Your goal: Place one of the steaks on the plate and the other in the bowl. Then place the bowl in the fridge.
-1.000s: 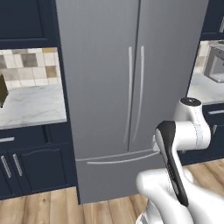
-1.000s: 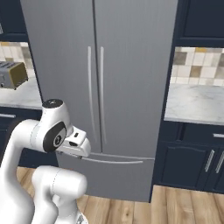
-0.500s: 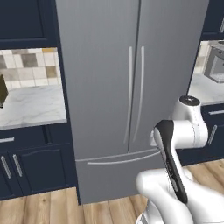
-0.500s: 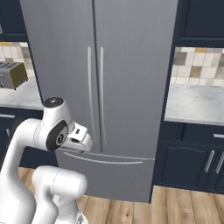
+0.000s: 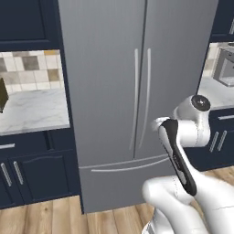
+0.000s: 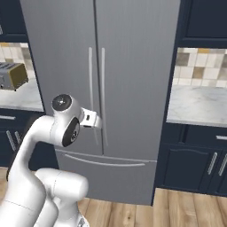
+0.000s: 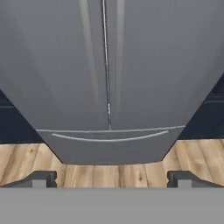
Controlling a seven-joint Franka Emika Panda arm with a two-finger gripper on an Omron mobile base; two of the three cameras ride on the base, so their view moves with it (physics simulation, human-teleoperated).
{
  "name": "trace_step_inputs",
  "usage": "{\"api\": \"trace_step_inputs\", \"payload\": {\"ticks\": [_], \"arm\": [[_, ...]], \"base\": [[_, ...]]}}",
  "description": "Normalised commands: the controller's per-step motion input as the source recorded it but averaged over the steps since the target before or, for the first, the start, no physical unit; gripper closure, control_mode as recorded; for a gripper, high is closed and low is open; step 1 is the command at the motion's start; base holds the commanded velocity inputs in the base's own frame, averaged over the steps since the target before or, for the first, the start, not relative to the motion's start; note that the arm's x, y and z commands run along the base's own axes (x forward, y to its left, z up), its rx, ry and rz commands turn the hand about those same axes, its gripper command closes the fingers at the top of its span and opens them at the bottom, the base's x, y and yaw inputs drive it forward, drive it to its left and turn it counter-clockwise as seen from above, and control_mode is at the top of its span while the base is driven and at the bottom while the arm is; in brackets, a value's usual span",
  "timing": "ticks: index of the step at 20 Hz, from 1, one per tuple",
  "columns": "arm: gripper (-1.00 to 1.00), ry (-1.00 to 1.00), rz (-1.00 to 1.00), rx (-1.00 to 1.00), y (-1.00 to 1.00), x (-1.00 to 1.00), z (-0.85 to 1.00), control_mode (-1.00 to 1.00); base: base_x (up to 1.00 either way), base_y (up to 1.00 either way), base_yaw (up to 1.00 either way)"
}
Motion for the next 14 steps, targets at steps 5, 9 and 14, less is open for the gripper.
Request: {"api": "trace_step_inputs", "payload": {"ticks": [5, 9, 14], "arm": [[-1.0, -0.01, -0.09, -0.09, -0.07, 0.89, 0.63, -1.0], [-1.0, 0.0, 0.03, 0.04, -0.13, 0.48, 0.01, -1.0], [-1.0, 0.0, 0.01, 0.02, -0.01, 0.96, -0.02, -1.0]], "base": [[0.0, 0.0, 0.0], [0.0, 0.0, 0.0], [0.0, 0.0, 0.0]]}}
